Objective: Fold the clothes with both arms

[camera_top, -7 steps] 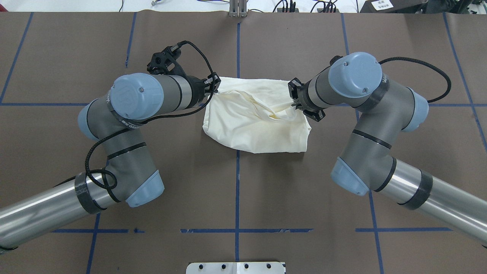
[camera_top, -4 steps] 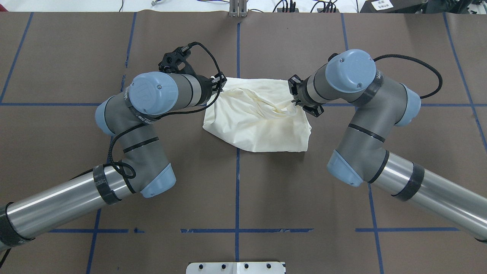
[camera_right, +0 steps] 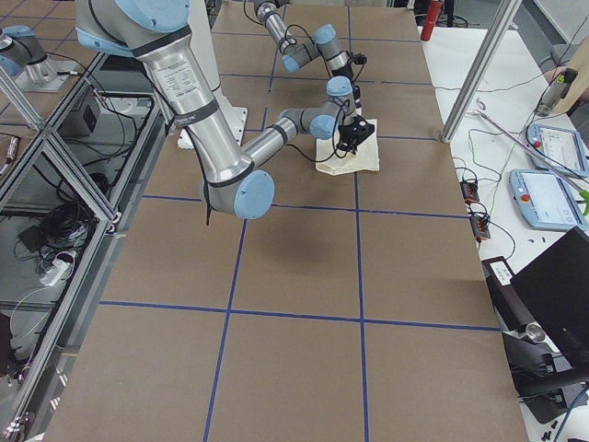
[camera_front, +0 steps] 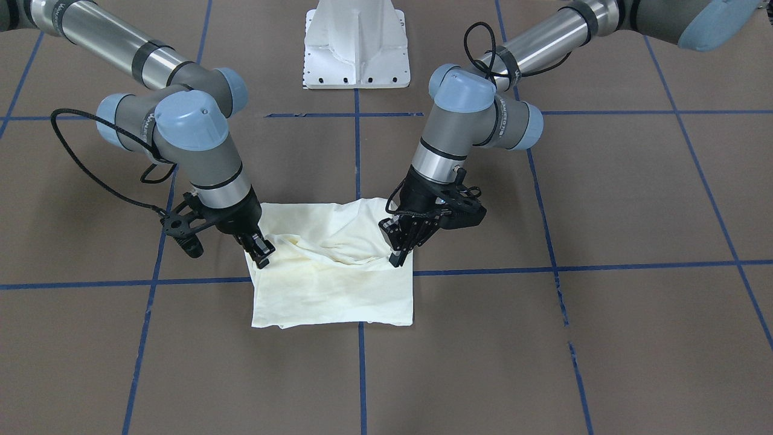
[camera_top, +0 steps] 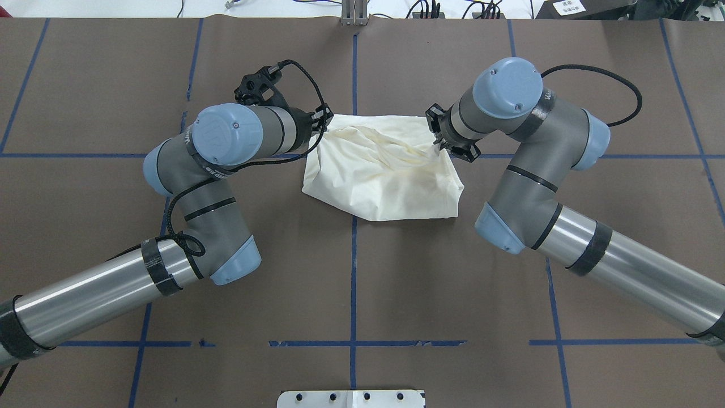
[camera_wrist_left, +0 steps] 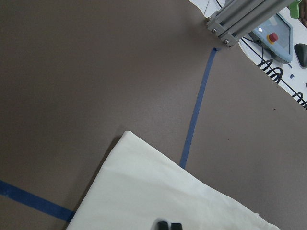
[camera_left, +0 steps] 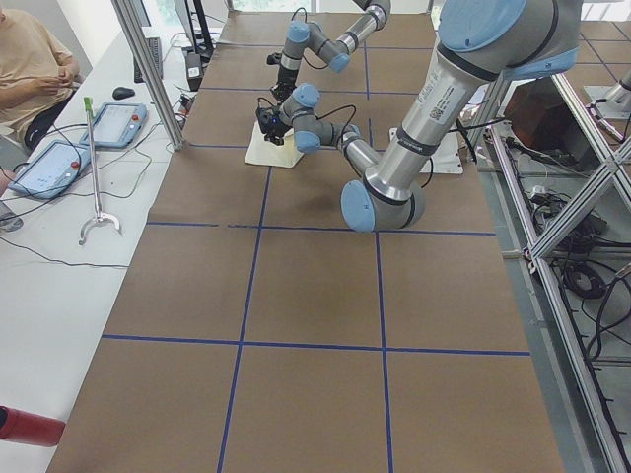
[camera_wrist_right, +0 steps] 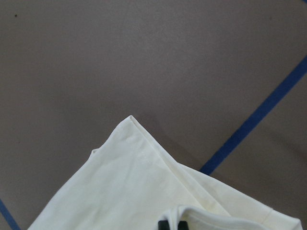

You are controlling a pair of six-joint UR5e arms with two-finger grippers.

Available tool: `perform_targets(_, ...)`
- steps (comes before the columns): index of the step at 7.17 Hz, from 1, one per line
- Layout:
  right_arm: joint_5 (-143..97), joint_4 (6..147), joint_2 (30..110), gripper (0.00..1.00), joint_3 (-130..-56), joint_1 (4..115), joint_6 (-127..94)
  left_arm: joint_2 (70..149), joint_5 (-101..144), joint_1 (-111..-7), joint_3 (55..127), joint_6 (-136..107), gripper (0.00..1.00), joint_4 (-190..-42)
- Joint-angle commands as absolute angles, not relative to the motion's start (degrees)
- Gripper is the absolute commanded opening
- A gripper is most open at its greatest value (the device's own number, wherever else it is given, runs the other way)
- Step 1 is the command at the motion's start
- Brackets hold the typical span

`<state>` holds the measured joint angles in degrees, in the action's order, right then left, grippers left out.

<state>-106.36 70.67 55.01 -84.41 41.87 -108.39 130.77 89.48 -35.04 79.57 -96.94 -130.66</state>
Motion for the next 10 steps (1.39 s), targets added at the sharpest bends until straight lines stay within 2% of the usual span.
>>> perform_targets(1,-107.84,68.31,51.09,0.63,-76.77,43.33,-103.03,132.00,89.39,-36.29,74.66,-95.37,0.26,-136.02)
perform_targets(2,-108.80,63.42,51.24,0.63,-74.29,44.72,-102.83,133.84,89.47,-37.34,72.88,-94.75,0.37,-136.32)
perform_targets(5,-111.97,63.02,50.54,0.65,-76.19,45.79,-103.27,135.17,89.65,-39.72,73.12,-94.31,0.38,-136.41)
perform_targets(8,-112.68,63.19,49.31,0.67,-76.82,44.92,-103.36,132.73,91.57,-40.61,78.38,-94.22,0.39,-136.23)
perform_targets(10,-112.33,63.37,45.12,0.80,-72.45,44.82,-103.88,127.55,94.48,-40.61,84.53,-94.22,0.39,-135.97)
